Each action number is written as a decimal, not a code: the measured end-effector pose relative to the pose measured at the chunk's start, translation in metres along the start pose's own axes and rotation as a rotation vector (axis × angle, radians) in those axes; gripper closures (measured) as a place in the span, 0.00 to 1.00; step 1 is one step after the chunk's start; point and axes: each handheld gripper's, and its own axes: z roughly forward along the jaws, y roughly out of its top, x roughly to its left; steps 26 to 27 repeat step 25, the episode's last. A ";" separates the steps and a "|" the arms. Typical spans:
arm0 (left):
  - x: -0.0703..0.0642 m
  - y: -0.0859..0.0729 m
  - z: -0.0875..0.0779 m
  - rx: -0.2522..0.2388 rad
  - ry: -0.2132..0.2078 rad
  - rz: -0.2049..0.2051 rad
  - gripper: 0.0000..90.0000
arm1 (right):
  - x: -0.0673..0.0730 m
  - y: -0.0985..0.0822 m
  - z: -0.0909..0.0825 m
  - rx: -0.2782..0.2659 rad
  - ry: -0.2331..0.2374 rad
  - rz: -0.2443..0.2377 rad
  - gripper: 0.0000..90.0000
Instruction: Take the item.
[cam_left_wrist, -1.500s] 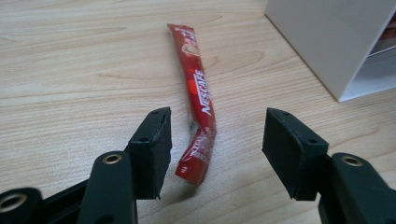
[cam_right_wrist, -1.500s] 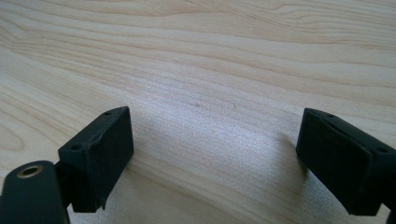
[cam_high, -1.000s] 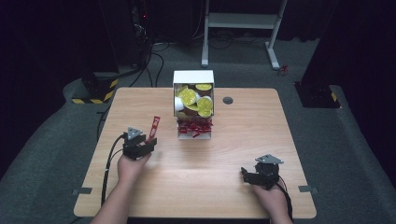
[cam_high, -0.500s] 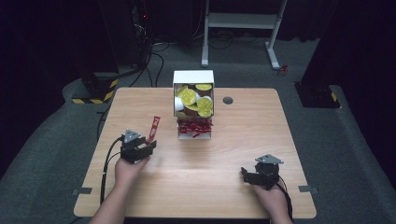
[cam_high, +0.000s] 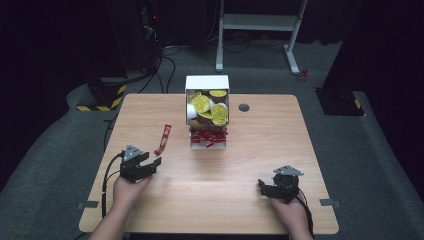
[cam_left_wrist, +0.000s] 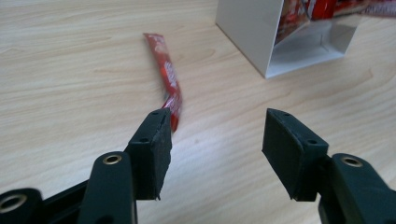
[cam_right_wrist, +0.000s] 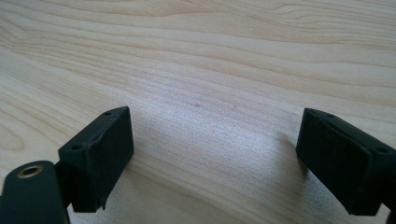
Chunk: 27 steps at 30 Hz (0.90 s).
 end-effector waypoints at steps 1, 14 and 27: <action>0.001 -0.004 -0.002 0.005 0.004 0.009 0.47 | 0.000 0.000 0.000 0.000 0.000 0.000 0.12; 0.024 -0.057 -0.023 0.119 0.042 0.045 0.44 | 0.000 0.000 0.000 0.001 0.001 0.001 0.12; 0.022 -0.072 -0.026 0.110 0.056 0.068 0.40 | -0.001 0.000 0.000 0.002 0.007 -0.006 0.12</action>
